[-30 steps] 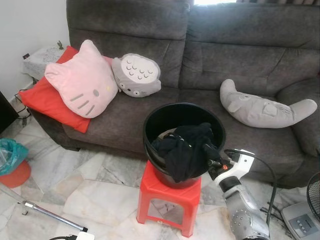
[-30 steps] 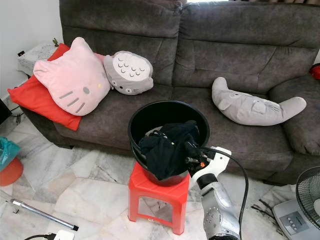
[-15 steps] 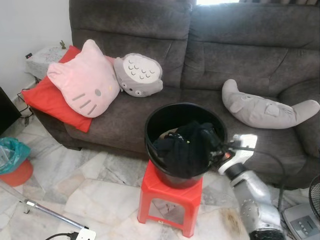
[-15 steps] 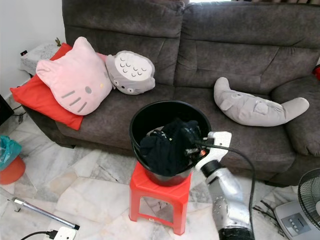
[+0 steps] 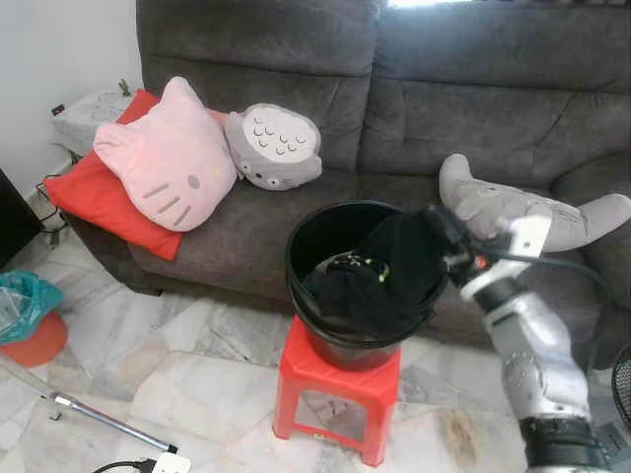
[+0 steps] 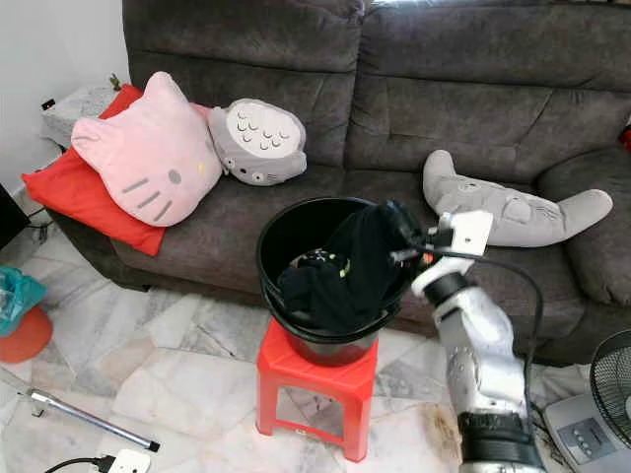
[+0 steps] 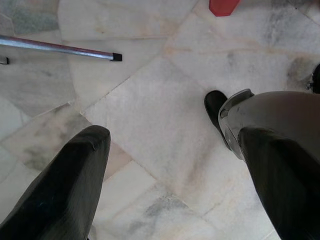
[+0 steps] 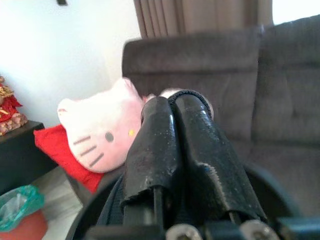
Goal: Hang hanger
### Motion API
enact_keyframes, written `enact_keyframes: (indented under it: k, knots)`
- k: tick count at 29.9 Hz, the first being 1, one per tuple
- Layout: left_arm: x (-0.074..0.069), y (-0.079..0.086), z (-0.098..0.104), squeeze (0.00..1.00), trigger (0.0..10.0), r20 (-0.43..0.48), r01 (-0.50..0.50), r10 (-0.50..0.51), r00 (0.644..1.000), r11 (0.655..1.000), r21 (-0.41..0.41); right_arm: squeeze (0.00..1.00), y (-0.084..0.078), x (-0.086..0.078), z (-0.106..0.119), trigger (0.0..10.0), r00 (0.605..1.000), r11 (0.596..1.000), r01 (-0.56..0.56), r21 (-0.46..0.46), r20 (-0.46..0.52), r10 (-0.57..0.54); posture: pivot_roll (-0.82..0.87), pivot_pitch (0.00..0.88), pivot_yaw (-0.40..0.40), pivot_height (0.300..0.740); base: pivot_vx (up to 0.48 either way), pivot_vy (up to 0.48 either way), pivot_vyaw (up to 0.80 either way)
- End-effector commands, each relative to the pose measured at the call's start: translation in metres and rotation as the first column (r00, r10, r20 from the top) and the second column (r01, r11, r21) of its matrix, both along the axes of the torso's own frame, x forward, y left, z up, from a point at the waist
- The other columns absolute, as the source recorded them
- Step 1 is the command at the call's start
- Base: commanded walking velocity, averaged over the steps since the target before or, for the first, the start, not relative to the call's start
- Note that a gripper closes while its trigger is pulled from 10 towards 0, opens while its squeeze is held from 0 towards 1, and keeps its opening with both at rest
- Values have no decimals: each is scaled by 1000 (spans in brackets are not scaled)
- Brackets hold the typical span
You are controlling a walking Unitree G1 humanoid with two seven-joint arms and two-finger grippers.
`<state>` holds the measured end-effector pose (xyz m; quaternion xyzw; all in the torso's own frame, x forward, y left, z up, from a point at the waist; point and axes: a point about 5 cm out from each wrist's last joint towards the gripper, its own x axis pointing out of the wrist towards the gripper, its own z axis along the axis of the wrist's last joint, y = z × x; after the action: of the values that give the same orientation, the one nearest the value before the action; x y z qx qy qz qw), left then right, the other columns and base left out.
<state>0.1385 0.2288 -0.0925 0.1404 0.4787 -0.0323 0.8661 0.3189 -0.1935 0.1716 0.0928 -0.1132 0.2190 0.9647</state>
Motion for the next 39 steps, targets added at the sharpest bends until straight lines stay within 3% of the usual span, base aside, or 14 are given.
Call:
enact_keyframes:
  k: [1, 2, 4, 7, 9, 13, 18, 25, 33, 39]
  knots:
    - [-5, 4, -1, 0, 10000, -12, 7, -7, 1000, 1000, 16, 0, 1, 4, 20, 0, 998, 999, -1, -50, 64, 4, -130, 0, 21, 740, 0, 0, 0]
    - [-5, 4, -1, 0, 10000, -12, 7, -7, 1000, 1000, 16, 0, 1, 4, 20, 0, 998, 999, -1, -50, 64, 4, -130, 0, 21, 740, 0, 0, 0]
    - [-5, 4, -1, 0, 10000, -14, 7, -7, 1000, 1000, 16, 0, 8, 6, 12, 0, 999, 990, -14, -142, 34, 19, -130, 0, 21, 740, 0, 0, 0]
    - [-6, 4, -1, 0, 10000, -19, 7, -7, 1000, 1000, 12, 0, 23, 3, -24, 0, 994, 967, -64, -246, -97, 41, -130, 0, 19, 740, 0, 0, 0]
    - [-6, 3, -1, 0, 10000, -20, 7, -6, 1000, 1000, 11, 0, 27, 0, -32, 0, 991, 965, -83, -248, -120, 55, -129, 0, 19, 740, 0, 0, 0]
    - [-7, 3, -2, 0, 10000, -26, 11, -10, 1000, 1000, 11, 0, 42, -11, -66, 0, 960, 932, -180, -314, -265, 96, -129, 0, 21, 740, 0, 0, 0]
    - [-6, 5, -1, 0, 10000, -26, 10, -10, 1000, 1000, 16, 0, 51, -20, -71, 0, 945, 923, -257, -285, -275, 178, -127, 0, 21, 740, 0, 0, 0]
    - [-5, 6, 0, 0, 10000, -27, 11, -11, 1000, 1000, 20, 0, 62, -34, -57, 0, 907, 877, -410, -250, -211, 364, -132, 0, 23, 740, 0, 0, 0]
    - [-4, 7, 0, 0, 10000, -27, 13, -13, 1000, 1000, 20, 0, 55, -31, -51, 0, 929, 911, -356, -208, -179, 322, -133, 0, 25, 740, 0, 0, 0]
    - [-4, 7, 0, 0, 10000, -29, 13, -13, 1000, 1000, 24, 0, 54, -41, -81, 0, 895, 868, -403, -290, -323, 307, -132, 0, 24, 740, 0, 0, 0]
